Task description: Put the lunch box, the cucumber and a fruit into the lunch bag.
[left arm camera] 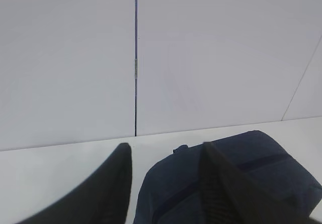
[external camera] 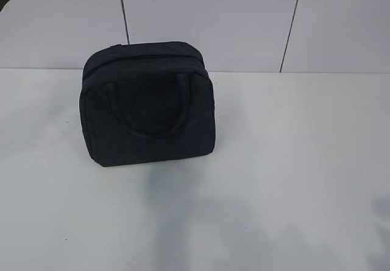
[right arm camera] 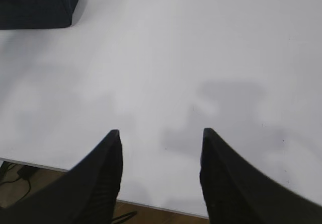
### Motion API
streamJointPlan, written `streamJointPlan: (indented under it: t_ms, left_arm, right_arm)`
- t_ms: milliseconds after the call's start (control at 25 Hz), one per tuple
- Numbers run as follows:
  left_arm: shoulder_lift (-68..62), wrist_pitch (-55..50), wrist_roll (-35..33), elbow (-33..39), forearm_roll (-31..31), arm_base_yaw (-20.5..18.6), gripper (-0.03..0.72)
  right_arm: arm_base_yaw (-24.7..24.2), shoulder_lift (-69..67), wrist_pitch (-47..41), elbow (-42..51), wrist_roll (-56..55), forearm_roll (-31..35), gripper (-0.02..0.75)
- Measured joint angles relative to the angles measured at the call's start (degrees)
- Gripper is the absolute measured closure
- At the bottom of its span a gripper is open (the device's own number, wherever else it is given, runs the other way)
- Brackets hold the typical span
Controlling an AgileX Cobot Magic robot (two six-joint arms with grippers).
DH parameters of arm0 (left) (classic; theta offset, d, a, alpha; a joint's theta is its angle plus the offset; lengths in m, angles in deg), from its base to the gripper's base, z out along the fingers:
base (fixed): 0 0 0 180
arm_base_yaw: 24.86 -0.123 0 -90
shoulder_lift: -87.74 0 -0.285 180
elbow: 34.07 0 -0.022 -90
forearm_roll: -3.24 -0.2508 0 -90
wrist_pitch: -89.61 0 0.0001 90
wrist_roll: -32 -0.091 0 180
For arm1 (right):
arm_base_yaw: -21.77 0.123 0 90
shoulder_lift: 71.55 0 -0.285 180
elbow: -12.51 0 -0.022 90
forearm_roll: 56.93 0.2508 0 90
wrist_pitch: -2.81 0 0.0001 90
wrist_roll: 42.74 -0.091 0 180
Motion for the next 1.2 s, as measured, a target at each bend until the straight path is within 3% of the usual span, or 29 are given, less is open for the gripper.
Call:
streamJointPlan:
  t_ms: [920, 1040, 1200]
  left_arm:
    - [-6.13, 0.00, 0.00, 0.00, 0.35, -0.60, 0.379]
    - [-6.13, -0.55, 2.69, 0.00, -5.74, -0.96, 0.379]
    - [-6.13, -4.41, 15.93, 0.00, -18.59, -2.31, 0.379]
  right_arm:
    - [0.00, 0.00, 0.27, 0.00, -0.09, -0.30, 0.335]
    - [0.00, 0.00, 0.27, 0.00, -0.09, -0.30, 0.335]
    - [0.00, 0.00, 0.27, 0.00, -0.09, -0.42, 0.335]
